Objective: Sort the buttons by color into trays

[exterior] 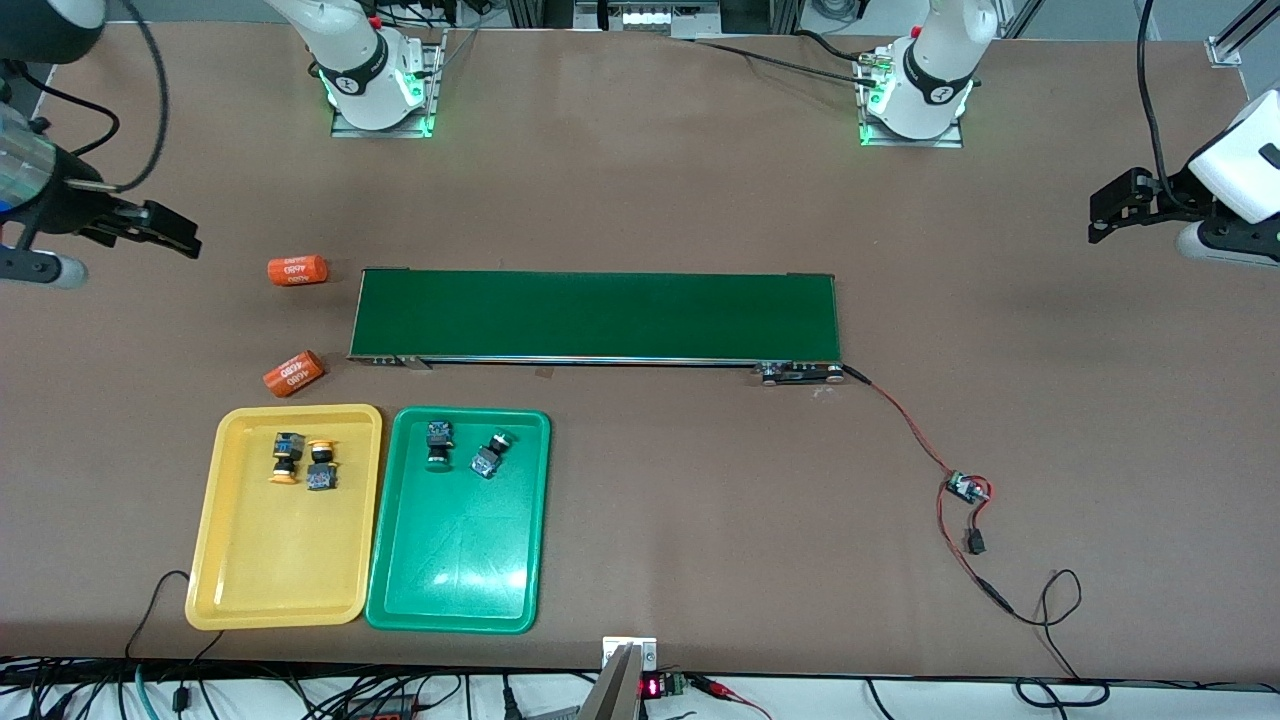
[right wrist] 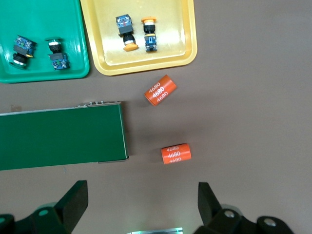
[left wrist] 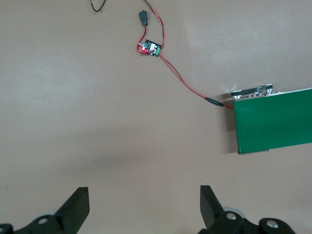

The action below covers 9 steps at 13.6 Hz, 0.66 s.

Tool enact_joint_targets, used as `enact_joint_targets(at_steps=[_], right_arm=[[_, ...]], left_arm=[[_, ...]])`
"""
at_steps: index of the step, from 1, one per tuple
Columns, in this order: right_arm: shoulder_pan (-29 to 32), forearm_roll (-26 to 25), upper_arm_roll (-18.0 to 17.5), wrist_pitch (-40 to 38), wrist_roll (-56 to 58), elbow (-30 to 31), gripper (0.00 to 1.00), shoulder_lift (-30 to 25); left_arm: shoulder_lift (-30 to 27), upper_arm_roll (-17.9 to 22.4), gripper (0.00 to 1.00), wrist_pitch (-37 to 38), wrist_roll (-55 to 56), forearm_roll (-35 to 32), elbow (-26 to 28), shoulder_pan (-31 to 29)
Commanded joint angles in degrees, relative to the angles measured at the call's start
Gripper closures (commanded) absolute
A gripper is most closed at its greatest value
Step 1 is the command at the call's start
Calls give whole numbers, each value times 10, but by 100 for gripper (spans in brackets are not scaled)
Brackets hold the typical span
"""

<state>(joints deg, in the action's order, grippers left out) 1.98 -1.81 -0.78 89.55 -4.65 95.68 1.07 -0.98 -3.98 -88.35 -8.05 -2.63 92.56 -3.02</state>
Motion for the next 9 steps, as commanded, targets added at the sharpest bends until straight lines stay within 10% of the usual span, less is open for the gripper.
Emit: enact_joint_targets(at_steps=[1,9], right_arm=[[-9,9,3,-10,5,3,0,-1],[-16,1,0,-33,16,-36,0,25]], left_arm=[[1,-1,0,12,2,3,-12,-1],[1,-1,0,15,2,3,-12,-1]])
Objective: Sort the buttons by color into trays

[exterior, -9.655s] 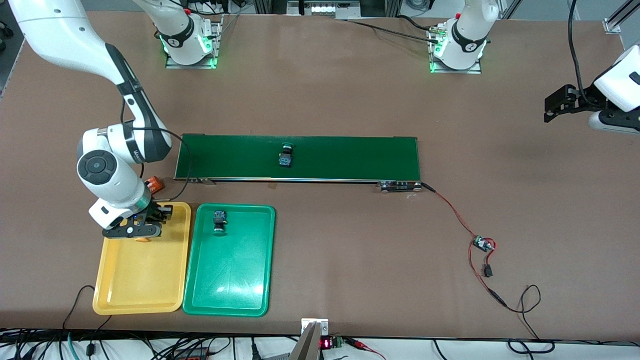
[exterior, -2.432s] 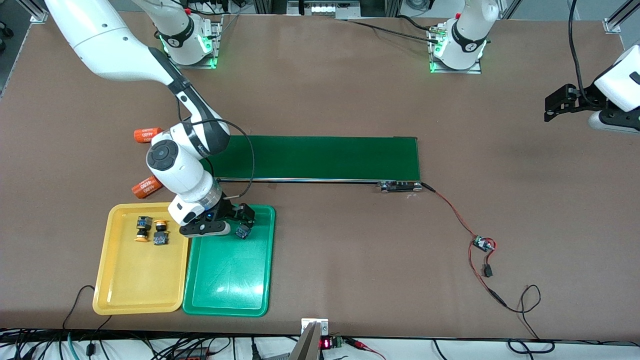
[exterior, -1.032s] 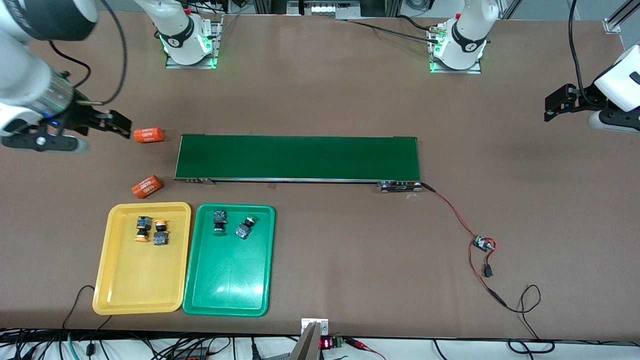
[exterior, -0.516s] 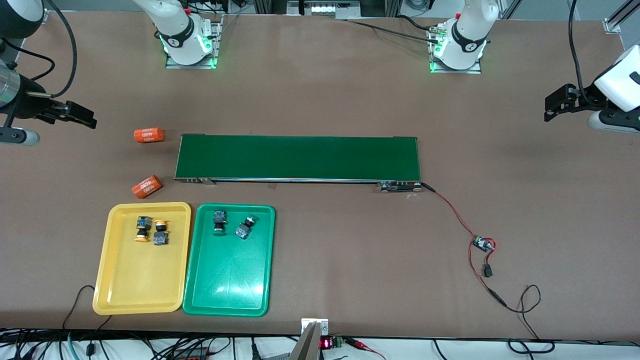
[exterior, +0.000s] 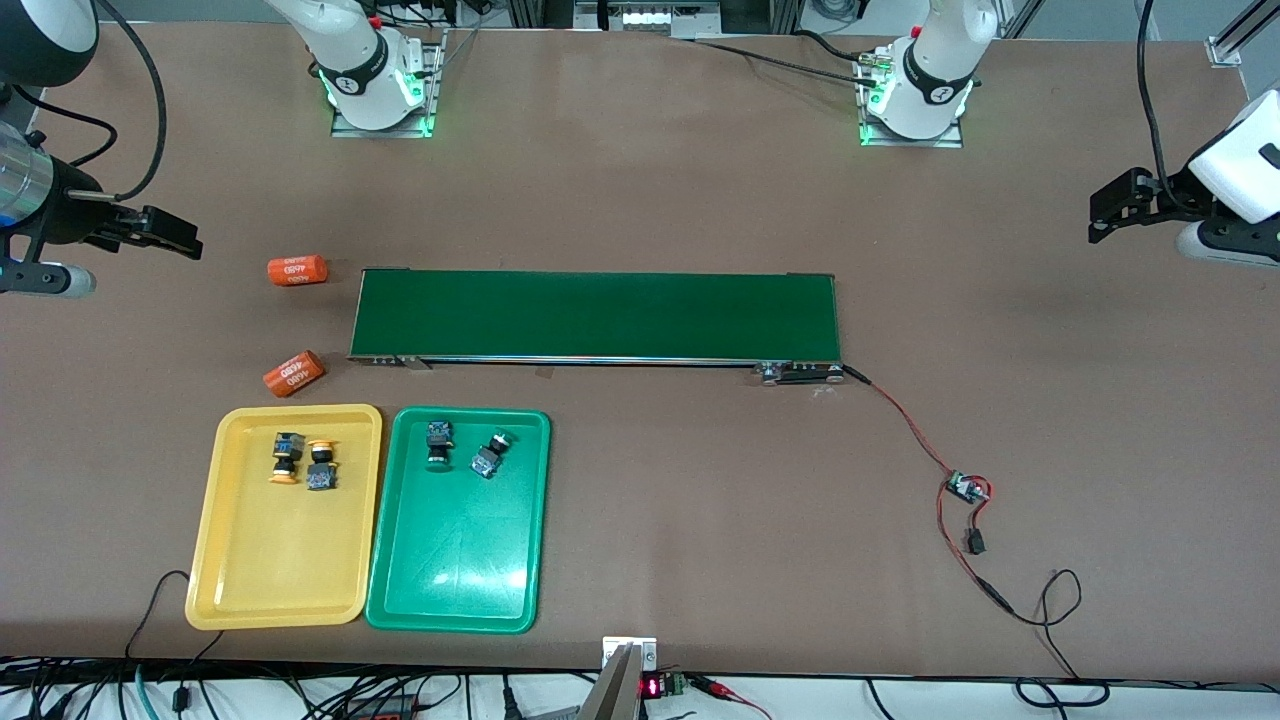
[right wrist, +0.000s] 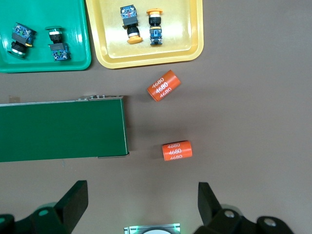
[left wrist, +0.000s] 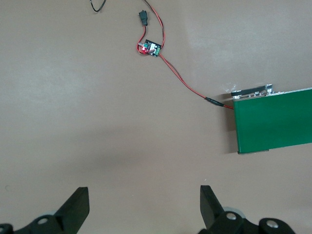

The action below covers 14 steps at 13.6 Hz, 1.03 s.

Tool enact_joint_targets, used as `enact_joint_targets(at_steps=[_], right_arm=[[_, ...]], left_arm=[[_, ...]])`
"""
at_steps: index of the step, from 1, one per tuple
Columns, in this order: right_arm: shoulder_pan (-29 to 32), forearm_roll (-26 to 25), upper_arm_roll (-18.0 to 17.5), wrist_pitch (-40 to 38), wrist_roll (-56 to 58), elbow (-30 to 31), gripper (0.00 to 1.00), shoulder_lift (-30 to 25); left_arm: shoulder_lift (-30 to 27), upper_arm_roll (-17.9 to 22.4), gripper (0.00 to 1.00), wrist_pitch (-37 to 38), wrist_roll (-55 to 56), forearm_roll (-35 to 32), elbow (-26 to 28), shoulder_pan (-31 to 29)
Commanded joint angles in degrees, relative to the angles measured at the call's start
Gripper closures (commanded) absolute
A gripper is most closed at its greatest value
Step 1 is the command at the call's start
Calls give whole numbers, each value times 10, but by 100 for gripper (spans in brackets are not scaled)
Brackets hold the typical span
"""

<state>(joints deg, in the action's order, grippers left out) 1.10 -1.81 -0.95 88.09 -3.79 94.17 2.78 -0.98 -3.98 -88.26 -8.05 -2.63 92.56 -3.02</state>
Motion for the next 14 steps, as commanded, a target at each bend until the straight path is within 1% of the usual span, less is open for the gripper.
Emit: enact_joint_targets(at_steps=[1,14], right_arm=[[-7,1,2,-20,7,-21,0,8],[-7,18,1,-20,-5,-17,0,14]], left_arm=[[1,-1,0,14,2,3,-12,-1],[1,-1,0,14,2,3,-12,-1]])
